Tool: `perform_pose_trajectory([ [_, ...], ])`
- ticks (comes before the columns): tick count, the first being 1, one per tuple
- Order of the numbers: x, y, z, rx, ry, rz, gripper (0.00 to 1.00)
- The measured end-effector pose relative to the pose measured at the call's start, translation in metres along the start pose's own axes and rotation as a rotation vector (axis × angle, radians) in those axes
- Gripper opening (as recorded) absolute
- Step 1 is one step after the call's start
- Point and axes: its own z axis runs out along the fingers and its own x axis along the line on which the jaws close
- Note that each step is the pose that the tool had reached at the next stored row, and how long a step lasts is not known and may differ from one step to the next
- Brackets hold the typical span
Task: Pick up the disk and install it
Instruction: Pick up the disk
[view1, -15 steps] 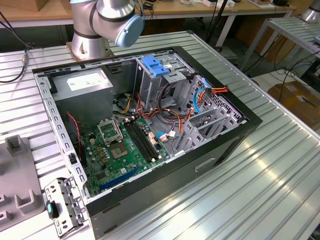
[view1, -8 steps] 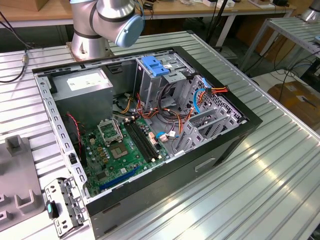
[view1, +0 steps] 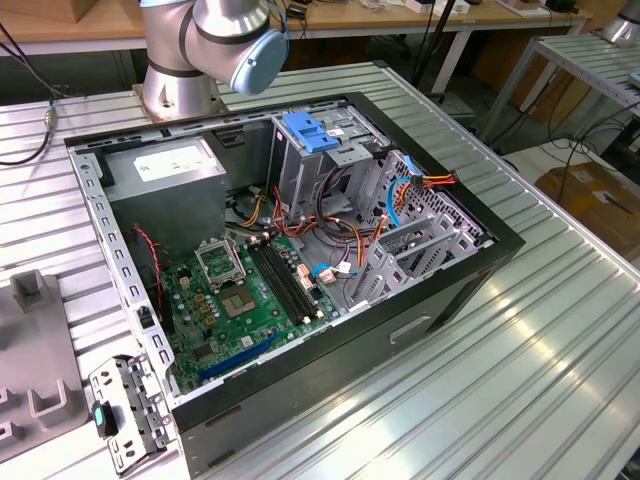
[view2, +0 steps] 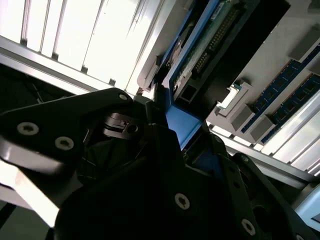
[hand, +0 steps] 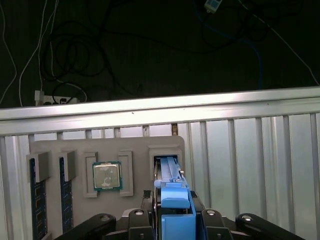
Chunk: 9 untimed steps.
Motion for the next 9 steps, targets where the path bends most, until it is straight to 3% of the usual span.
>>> perform_pose_trajectory([
  [9,0.0,0.0,0.0,0.0,0.0,0.0,0.37],
])
